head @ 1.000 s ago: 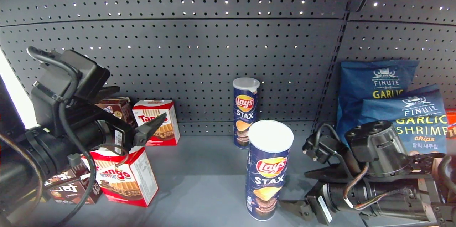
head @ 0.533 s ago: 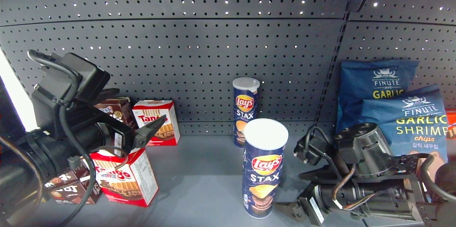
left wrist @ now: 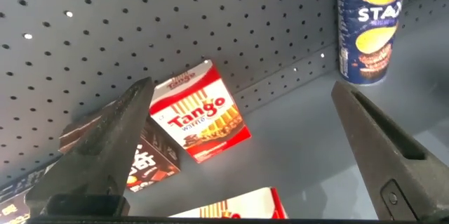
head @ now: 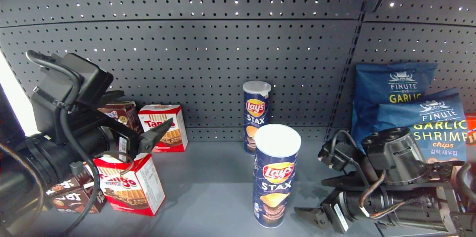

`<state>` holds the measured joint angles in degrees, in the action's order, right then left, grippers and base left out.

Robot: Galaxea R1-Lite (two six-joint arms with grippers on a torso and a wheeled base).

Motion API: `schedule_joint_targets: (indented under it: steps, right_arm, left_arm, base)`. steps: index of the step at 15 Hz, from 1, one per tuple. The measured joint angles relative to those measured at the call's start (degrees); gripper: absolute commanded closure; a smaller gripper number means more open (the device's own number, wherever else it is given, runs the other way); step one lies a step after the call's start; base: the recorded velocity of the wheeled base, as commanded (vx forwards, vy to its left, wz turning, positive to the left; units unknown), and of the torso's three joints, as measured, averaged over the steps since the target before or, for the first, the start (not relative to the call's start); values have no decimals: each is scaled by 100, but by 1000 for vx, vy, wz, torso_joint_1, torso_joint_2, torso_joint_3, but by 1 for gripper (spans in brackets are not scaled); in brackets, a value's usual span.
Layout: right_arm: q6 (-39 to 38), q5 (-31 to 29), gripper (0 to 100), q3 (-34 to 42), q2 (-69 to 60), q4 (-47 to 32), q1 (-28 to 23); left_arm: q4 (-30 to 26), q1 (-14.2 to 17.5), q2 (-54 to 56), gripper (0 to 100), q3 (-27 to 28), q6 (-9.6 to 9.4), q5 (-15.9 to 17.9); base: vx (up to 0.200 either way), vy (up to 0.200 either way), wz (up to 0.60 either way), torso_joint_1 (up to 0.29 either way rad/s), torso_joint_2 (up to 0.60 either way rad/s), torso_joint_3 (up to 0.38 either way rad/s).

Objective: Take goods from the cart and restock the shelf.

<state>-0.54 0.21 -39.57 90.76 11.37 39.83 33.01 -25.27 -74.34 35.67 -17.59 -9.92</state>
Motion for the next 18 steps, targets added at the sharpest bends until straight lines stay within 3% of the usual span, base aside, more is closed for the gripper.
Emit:
schedule_joint_targets:
  steps: [7, 18]
  right_arm:
    - [16, 1, 0, -380, 428, 1, 52]
    - [11, -5, 0, -668, 780, 4, 228]
  left_arm:
    - [24, 179, -2, 0, -37, 11, 18]
    - [34, 188, -2, 0, -54, 11, 18]
  base:
    - [0, 0, 0, 0, 0, 0]
    - [0, 0, 0, 0, 0, 0]
